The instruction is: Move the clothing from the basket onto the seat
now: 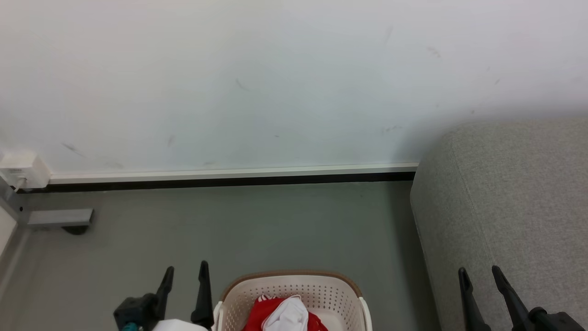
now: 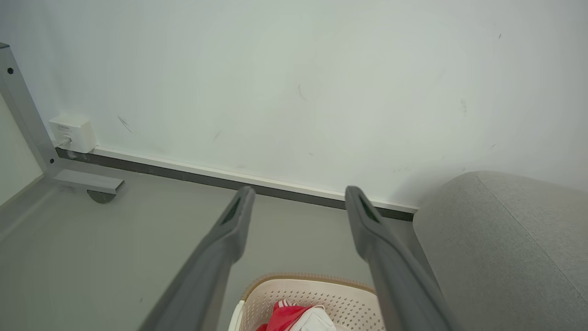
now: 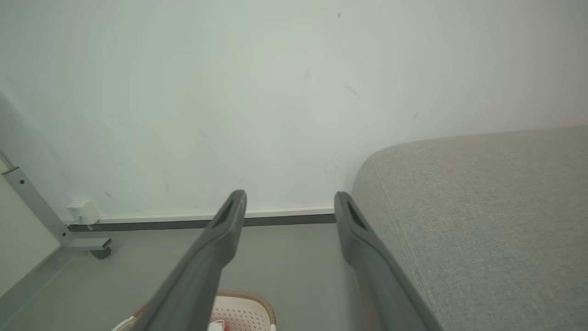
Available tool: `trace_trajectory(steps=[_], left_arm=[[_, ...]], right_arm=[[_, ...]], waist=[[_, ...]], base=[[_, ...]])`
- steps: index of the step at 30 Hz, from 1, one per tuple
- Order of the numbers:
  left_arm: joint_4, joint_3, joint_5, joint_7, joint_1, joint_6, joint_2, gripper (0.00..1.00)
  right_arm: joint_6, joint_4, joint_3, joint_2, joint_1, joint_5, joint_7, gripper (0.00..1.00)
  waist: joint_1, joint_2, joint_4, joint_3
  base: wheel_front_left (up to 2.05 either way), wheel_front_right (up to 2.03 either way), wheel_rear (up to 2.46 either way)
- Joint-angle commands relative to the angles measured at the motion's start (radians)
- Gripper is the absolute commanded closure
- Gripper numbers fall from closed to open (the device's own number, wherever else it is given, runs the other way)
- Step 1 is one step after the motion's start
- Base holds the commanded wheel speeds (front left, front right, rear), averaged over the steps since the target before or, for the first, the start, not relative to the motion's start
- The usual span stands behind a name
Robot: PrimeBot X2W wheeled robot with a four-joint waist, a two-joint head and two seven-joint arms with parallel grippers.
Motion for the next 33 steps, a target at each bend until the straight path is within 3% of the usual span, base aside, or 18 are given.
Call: trace_trajectory(steps=[1, 20, 33], left_arm=[[0.002, 0.003, 0.036, -0.014, 0.004, 0.003, 0.007, 0.0], [0.026, 0.012, 0.151, -0.044, 0.014, 0.008, 0.008, 0.0], [0.033, 0.015, 0.137, -0.042, 0.006, 0.009, 0.008, 0.0]], right_arm=[[-0.002, 0.003, -0.006, -0.001, 0.002, -0.019, -0.01, 0.0], [-0.002, 0.027, -0.01, 0.006, 0.014, -0.108, -0.044, 0.0], [-0.002, 0.029, -0.009, 0.004, 0.004, -0.113, -0.041, 0.0]], waist=[[0.0, -0.0001, 0.002, 0.001], [0.0, -0.0001, 0.009, 0.0], [0.0, -0.0001, 0.009, 0.001]], base=[[0.0, 0.0, 0.0], [0.0, 0.0, 0.0], [0.0, 0.0, 0.0]])
